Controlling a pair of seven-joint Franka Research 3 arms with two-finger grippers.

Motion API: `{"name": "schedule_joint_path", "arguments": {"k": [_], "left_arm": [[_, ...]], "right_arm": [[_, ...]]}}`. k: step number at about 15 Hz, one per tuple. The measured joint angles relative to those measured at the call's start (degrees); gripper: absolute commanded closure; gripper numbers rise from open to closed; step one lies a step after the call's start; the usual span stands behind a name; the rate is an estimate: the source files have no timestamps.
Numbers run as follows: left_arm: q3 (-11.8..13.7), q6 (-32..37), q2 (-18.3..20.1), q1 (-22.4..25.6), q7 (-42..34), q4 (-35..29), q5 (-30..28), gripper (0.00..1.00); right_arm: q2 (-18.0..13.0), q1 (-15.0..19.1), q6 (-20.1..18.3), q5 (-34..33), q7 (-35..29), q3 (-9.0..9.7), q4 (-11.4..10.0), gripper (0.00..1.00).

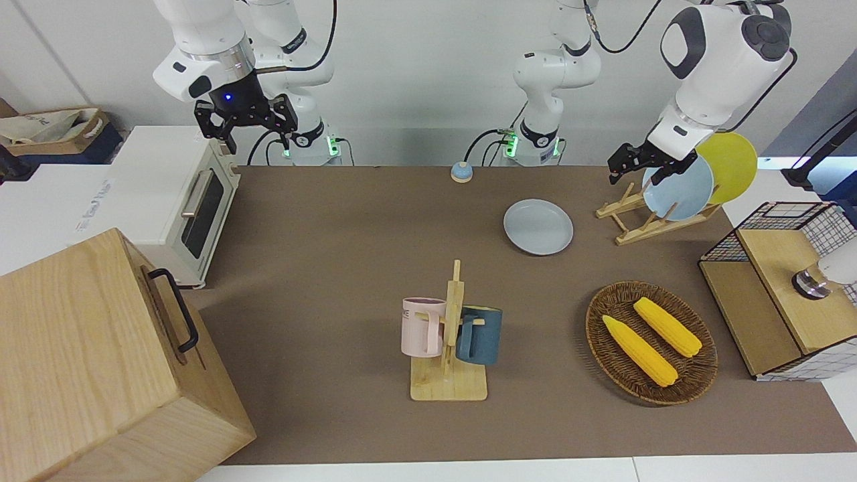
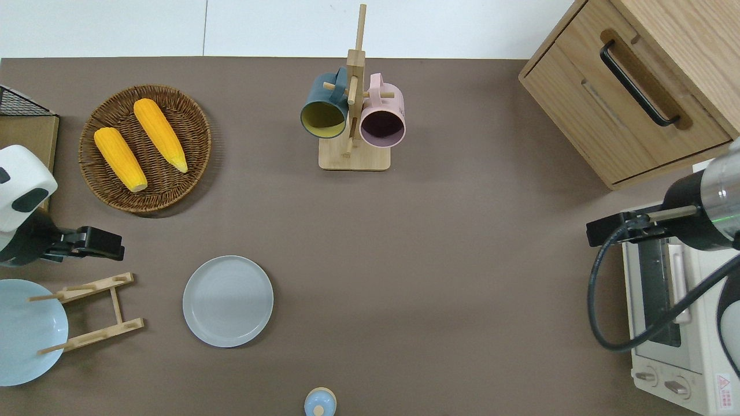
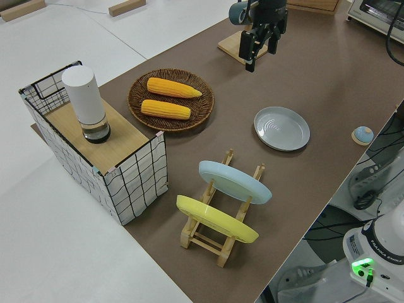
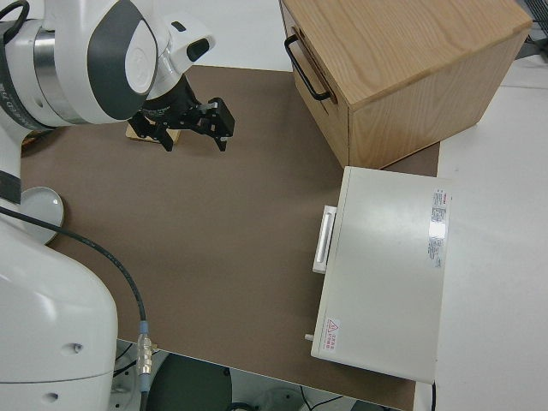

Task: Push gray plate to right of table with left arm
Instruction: 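Move the left gripper down beside the gray plate's edge nearest it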

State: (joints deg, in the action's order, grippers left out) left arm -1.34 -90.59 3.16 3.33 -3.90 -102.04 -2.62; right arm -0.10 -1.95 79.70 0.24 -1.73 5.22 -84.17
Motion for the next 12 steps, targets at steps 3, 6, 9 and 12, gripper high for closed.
{"name": "schedule_joint_path", "arguments": {"k": [3,6,9,12], "left_arm": [[-0.2,-8.2,4.4,-0.1,0.0,-11.0,0.0,0.01],[-0.5,-17.1,7.5,-0.1,-0.1,-21.7,0.0,0.01],[-0.7,-26.5,8.3,-0.1,-0.1,-29.8,0.0,0.01],[-1.1,-34.1,8.3,-0.2,-0.1,-36.1,0.0,0.01]], "right_arm": [[0.0,0.0,0.0,0.0,0.0,0.00,0.0,0.017],[0.0,0.0,0.0,0.0,0.0,0.00,0.0,0.017],[0.0,0.0,0.0,0.0,0.0,0.00,0.0,0.017],[0.0,0.0,0.0,0.0,0.0,0.00,0.0,0.017]]}}
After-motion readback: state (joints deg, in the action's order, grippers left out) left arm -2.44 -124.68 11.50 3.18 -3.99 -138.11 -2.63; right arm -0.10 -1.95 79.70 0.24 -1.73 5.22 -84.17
